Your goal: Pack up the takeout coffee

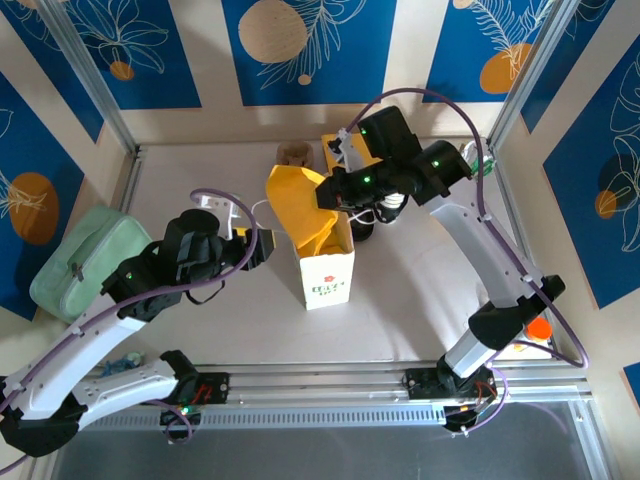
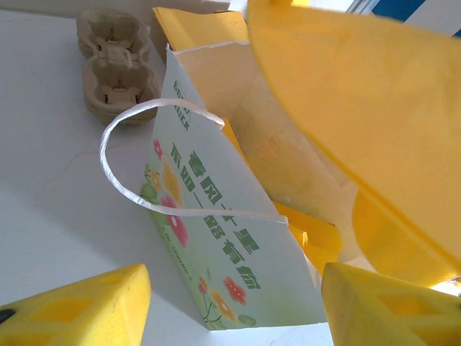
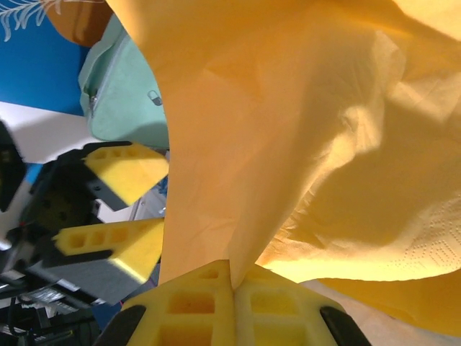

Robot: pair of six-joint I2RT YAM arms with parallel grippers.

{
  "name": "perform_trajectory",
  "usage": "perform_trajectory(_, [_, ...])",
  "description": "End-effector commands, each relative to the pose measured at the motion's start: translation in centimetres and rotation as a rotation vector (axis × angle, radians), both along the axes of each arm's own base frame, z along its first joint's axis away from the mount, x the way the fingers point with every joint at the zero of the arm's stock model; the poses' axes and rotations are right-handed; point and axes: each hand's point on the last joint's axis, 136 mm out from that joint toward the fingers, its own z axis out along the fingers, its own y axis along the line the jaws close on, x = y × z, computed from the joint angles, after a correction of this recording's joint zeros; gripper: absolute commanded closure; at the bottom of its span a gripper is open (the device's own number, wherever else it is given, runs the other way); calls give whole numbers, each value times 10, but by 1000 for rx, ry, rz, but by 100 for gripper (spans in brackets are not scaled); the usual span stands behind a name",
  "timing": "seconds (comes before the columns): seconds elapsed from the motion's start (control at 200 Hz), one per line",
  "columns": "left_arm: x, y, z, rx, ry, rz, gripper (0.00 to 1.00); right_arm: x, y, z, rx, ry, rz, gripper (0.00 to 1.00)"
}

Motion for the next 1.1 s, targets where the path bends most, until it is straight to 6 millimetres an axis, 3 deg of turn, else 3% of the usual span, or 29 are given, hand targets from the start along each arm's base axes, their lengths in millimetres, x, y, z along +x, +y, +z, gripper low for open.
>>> perform_trajectory(0.0, [-1, -5, 5, -14, -16, -20, 36, 3, 4, -13, -20, -7, 18, 98])
perform_trajectory(0.235, [1, -6, 5, -13, -16, -21, 36, 13, -2, -54, -185, 30, -22, 99])
perform_trajectory(0.47, [0, -6, 3, -12, -12, -20, 36, 16, -10, -83, -350, 14, -42, 99])
perform_trajectory(1.095, [-1, -2, -1, -8, -4, -7, 36, 20, -29, -135, -717, -25, -76, 100])
